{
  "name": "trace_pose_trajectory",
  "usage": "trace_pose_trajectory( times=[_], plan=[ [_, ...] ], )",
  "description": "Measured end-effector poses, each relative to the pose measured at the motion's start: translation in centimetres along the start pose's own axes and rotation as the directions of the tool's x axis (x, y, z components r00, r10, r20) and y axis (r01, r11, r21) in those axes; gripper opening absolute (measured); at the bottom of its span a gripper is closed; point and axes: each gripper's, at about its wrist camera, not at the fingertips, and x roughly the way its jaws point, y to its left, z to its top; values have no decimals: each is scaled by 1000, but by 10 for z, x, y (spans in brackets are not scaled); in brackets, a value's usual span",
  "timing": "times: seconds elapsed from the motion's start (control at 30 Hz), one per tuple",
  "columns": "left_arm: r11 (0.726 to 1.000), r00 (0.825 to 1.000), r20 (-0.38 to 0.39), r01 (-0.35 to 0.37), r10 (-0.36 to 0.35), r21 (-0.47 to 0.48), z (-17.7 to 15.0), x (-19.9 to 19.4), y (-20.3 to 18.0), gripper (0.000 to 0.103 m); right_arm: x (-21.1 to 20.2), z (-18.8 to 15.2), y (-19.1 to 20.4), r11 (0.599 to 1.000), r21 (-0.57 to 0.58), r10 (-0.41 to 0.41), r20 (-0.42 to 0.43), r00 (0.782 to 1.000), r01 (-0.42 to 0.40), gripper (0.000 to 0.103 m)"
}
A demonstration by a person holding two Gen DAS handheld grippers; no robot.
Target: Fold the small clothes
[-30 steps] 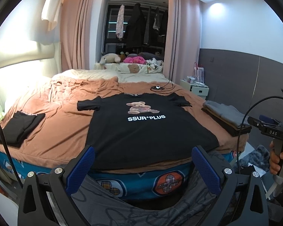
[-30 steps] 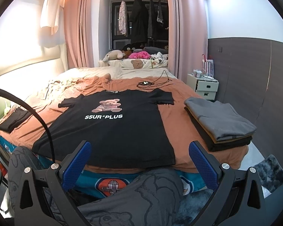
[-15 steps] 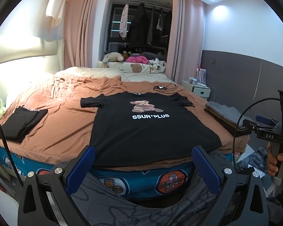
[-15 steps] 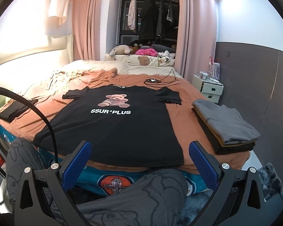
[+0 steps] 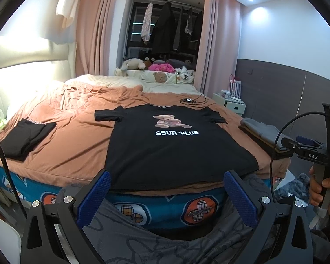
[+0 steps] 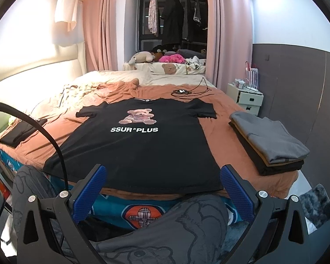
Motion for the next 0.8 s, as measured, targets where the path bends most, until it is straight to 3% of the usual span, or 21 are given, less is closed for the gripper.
trace_pose_trajectory(
  times=[0.8],
  plan=[
    [1000, 1000, -12, 24, -24, 13, 2, 12, 0, 103, 9, 1, 18, 1000, 14, -3, -9, 1000, 3, 103]
  ],
)
